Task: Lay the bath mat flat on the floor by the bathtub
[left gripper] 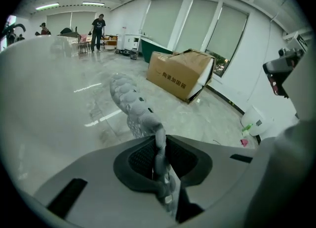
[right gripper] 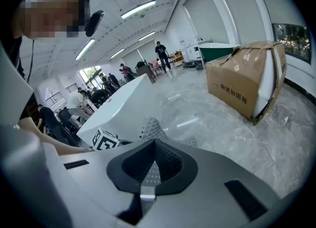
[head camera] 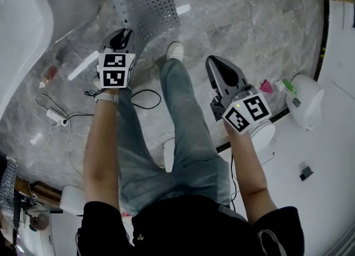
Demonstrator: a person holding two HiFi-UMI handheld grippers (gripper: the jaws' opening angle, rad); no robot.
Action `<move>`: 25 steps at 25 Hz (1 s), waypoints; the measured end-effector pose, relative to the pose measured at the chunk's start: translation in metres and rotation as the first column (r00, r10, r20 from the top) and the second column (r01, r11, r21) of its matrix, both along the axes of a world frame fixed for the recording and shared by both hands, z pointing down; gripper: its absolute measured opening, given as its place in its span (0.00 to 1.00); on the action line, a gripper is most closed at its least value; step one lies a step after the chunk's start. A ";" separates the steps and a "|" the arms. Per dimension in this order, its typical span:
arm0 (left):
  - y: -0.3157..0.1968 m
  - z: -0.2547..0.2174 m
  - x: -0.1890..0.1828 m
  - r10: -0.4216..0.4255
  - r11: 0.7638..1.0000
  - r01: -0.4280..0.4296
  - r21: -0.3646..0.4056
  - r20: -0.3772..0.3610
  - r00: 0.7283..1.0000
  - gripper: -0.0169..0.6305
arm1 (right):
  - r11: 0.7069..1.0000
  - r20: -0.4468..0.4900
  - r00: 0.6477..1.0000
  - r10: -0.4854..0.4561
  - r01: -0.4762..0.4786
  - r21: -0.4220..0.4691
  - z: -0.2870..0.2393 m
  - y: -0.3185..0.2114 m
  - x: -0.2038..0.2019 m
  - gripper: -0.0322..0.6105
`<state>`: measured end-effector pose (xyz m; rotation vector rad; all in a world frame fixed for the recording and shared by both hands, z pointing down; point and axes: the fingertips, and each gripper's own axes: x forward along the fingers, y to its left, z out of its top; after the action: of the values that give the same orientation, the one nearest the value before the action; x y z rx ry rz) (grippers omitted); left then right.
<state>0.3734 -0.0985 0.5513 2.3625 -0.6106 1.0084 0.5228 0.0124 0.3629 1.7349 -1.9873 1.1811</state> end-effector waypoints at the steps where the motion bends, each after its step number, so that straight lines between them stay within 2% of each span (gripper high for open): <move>1: 0.002 0.009 -0.010 0.009 1.000 -0.009 -0.004 0.020 1.000 0.13 | 1.000 0.006 1.000 -0.005 0.005 -0.002 0.004 -0.003 -0.007 0.09; 8: 0.036 0.087 -0.085 0.022 0.999 -0.014 -0.046 0.166 0.986 0.14 | 0.990 0.023 0.990 -0.139 0.139 -0.017 0.029 -0.033 -0.059 0.09; 16: 0.067 0.114 -0.137 -0.119 0.986 0.137 -0.097 0.172 0.978 0.13 | 0.970 0.063 0.969 -0.240 0.241 -0.026 0.053 -0.052 -0.102 0.09; 20: 0.087 0.124 -0.157 -0.207 0.967 0.231 -0.107 0.195 0.959 0.13 | 0.944 0.068 0.943 -0.327 0.329 -0.023 0.058 -0.056 -0.117 0.09; 25: 0.100 0.149 -0.207 -0.332 0.922 0.367 -0.125 0.233 0.914 0.13 | 0.910 0.071 0.909 -0.411 0.414 -0.034 0.072 -0.059 -0.145 0.09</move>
<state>0.1660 0.0013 0.6999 1.9243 -0.9515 1.0983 0.3782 -0.0466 0.4353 1.1791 -2.1958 1.1302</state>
